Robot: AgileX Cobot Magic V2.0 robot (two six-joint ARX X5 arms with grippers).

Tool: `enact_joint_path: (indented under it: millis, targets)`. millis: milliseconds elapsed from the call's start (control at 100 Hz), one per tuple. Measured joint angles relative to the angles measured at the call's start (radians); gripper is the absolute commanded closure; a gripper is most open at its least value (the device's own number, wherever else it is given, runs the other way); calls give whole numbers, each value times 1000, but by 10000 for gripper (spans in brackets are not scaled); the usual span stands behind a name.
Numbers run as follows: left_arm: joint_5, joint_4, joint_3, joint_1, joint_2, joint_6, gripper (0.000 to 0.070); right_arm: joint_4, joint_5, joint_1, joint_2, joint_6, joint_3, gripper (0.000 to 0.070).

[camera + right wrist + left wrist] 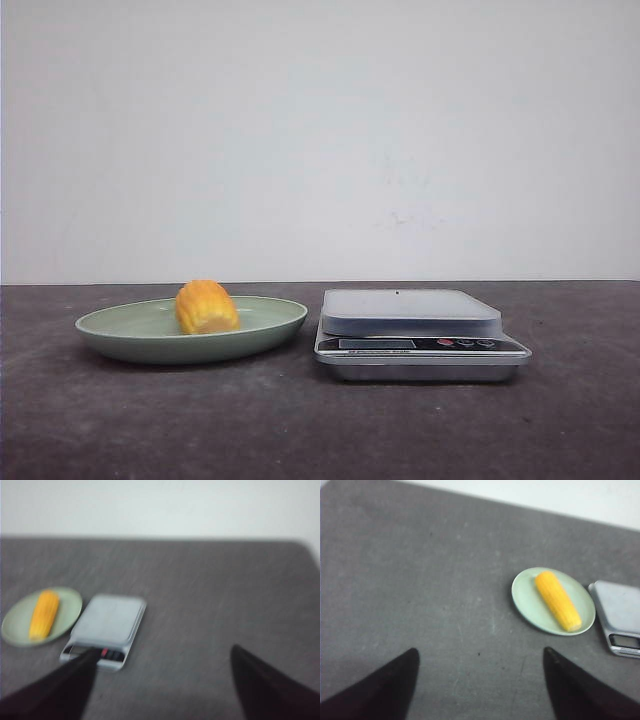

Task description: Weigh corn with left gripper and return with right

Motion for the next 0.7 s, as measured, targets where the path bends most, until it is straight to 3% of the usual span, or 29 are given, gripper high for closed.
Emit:
enact_joint_path:
  millis: [350,510,700]
  targets:
    - [0,201,-68,0,-16,0,687,312,-26,-1,-8,9,-224,689]
    - [0,277,-68,0,-16,0,683,330,-26,-1,-8,19,-225,689]
    - [0,273,-68,0,-16,0,683,330,-23,-1,-8,21,-225,689]
